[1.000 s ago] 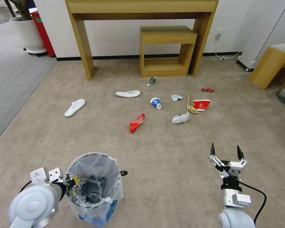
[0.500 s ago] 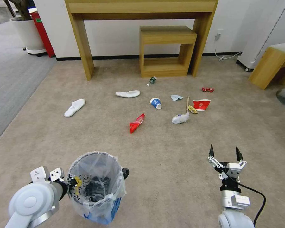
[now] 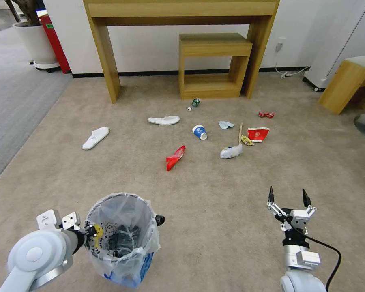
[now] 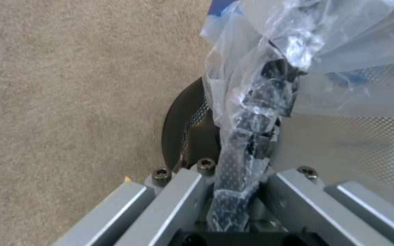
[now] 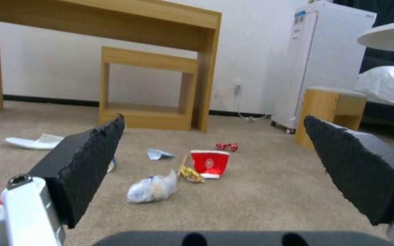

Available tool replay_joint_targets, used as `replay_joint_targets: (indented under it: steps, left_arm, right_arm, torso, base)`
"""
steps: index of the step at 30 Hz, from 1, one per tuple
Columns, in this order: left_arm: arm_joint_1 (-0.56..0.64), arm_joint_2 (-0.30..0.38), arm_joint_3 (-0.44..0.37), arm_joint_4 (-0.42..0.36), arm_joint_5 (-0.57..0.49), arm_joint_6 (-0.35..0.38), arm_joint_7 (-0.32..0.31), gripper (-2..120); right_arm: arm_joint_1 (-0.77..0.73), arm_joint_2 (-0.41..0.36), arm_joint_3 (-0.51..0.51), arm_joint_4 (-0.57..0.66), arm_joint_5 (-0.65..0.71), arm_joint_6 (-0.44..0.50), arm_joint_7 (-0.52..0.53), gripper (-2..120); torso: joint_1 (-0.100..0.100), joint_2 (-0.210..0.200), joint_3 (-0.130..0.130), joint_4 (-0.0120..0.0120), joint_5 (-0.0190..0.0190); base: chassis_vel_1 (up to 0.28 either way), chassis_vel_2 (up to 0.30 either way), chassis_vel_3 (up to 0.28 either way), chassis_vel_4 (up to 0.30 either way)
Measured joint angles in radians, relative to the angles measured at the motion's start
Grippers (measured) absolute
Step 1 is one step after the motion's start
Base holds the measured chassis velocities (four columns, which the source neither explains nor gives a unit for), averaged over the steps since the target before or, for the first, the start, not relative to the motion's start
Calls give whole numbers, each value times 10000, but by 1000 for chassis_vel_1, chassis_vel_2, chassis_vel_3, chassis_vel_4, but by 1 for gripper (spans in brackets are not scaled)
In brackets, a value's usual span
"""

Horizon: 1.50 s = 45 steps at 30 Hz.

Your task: Pick up the trash bin and place the garbage on the floor into it.

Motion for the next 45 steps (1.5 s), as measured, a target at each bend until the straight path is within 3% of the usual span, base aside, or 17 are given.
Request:
replay_joint_targets:
  steps: [45]
  left_arm:
    - [202, -6, -333, -192, 242, 2, 107, 0]
  right_arm:
    - [248, 16, -58, -48, 52, 136, 33, 95]
  torso:
    - [0, 0, 0, 0, 0]
  base:
    - [9, 11, -11, -11]
